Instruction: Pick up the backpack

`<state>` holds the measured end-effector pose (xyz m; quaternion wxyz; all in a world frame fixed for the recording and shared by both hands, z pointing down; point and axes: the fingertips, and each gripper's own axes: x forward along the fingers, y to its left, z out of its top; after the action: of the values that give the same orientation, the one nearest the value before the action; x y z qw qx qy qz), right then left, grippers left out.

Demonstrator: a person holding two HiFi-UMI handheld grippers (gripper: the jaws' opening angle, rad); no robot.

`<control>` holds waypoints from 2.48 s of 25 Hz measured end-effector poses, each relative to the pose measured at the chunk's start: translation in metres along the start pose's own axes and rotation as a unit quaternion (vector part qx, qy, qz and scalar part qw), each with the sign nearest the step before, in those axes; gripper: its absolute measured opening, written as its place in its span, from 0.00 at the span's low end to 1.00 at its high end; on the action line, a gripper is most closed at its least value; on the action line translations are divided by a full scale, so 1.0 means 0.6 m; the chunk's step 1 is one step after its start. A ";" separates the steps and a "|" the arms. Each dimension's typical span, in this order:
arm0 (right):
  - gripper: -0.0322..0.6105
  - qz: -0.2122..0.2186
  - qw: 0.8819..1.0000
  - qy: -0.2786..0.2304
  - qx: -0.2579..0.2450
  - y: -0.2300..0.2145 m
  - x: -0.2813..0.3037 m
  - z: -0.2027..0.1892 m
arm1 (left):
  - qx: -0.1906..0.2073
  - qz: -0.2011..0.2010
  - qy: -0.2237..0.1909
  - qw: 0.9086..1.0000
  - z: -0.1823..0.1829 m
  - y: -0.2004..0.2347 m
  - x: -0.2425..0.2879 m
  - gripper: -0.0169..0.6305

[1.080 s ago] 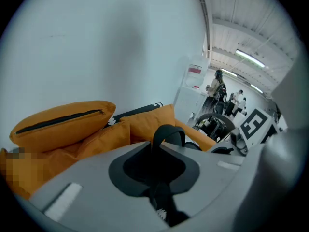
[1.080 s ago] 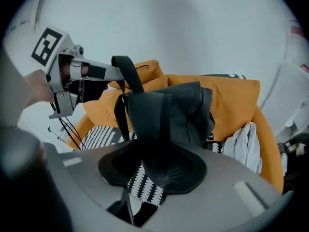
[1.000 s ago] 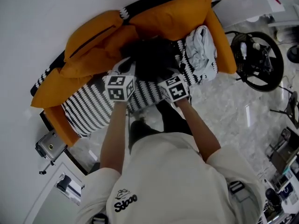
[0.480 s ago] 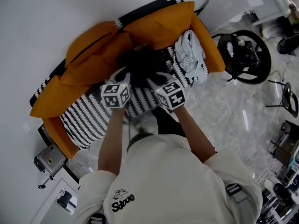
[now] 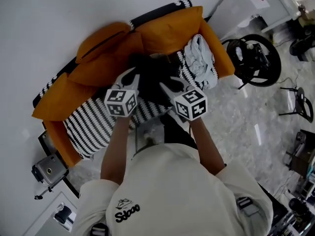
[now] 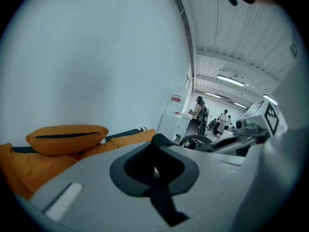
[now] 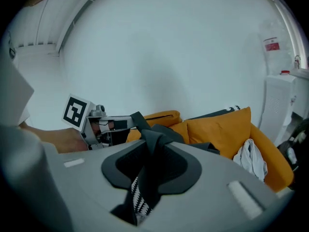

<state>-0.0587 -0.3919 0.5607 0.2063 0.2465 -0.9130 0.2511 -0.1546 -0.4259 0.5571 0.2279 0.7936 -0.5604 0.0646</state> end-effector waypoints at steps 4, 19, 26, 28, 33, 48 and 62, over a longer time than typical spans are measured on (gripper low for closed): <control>0.18 -0.006 1.000 -0.017 -0.010 0.047 -0.039 0.008 | 0.013 -0.007 -0.015 1.000 0.021 -0.026 -0.053 0.05; 0.18 -0.019 0.993 -0.072 -0.087 0.250 -0.181 0.009 | 0.096 -0.022 -0.081 0.992 0.078 -0.121 -0.267 0.05; 0.18 -0.018 0.989 -0.106 -0.100 0.318 -0.248 0.022 | 0.158 0.001 -0.102 0.982 0.111 -0.173 -0.354 0.05; 0.18 -0.015 0.988 -0.113 -0.107 0.338 -0.264 0.026 | 0.159 0.005 -0.111 0.981 0.119 -0.183 -0.379 0.05; 0.18 -0.006 0.984 -0.126 -0.122 0.388 -0.297 0.037 | 0.164 0.016 -0.131 0.978 0.133 -0.203 -0.441 0.05; 0.18 0.002 0.976 -0.156 -0.154 0.502 -0.398 0.024 | 0.175 0.014 -0.174 0.969 0.144 -0.285 -0.586 0.05; 0.17 0.021 0.967 -0.178 -0.181 0.555 -0.446 0.027 | 0.193 0.015 -0.205 0.959 0.167 -0.325 -0.655 0.05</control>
<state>-0.0346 -0.0578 0.2952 0.0769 0.2266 -0.9702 0.0377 -0.1334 -0.0792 0.2713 -0.0503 0.8103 -0.5838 0.0108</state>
